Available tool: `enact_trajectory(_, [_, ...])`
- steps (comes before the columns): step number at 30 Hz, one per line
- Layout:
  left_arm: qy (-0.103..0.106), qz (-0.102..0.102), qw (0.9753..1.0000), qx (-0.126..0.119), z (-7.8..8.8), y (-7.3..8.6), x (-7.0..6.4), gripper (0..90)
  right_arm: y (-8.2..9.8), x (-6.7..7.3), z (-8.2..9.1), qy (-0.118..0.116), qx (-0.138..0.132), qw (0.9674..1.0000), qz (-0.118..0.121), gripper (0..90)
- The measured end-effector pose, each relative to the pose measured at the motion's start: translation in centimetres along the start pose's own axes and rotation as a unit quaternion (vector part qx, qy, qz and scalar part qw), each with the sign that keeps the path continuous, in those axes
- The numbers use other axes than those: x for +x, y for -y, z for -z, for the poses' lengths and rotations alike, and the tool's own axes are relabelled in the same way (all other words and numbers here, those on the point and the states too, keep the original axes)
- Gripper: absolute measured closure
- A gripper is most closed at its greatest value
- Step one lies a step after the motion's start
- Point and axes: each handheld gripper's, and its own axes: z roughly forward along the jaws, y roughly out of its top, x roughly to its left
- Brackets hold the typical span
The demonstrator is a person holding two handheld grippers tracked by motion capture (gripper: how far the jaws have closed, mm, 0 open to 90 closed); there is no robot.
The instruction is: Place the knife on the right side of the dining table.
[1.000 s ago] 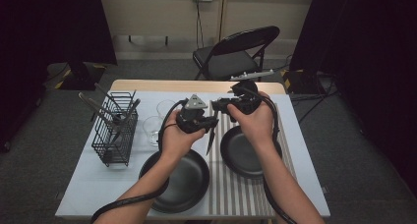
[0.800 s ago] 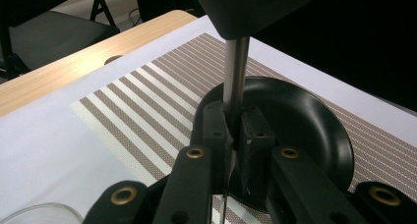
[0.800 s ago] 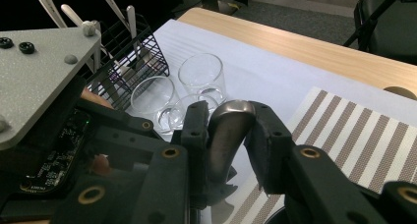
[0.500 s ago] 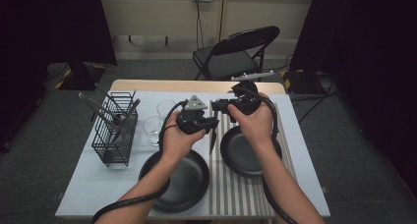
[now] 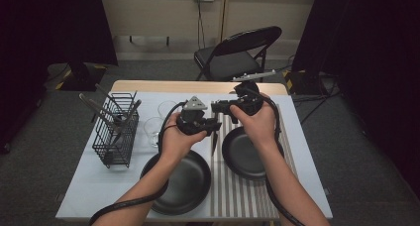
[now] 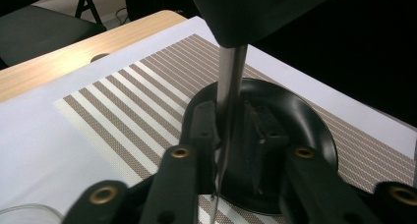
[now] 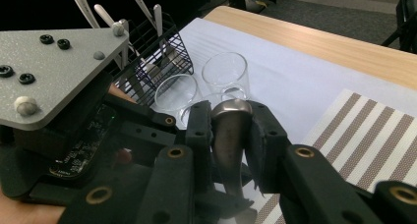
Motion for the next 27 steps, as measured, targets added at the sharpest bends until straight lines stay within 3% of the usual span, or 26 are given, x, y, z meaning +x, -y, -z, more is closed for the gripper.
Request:
enact_trajectory(5, [0.008, 0.014, 0.9998, 0.007, -0.1, 0.2, 0.1, 59.7, -0.1, -0.2, 0.1, -0.005, -0.003, 1.0000, 0.001, 73.6])
enact_trajectory(10, [0.003, 0.013, 0.9998, 0.014, -0.3, 0.7, 0.4, 44.8, -0.2, -0.8, 0.2, -0.007, -0.010, 0.9999, 0.001, 73.6])
enact_trajectory(27, [0.015, 0.009, 0.9993, 0.033, -0.7, 1.8, 0.3, 29.7, -0.8, -1.9, 0.2, 0.002, -0.017, 0.9999, 0.001, 73.7])
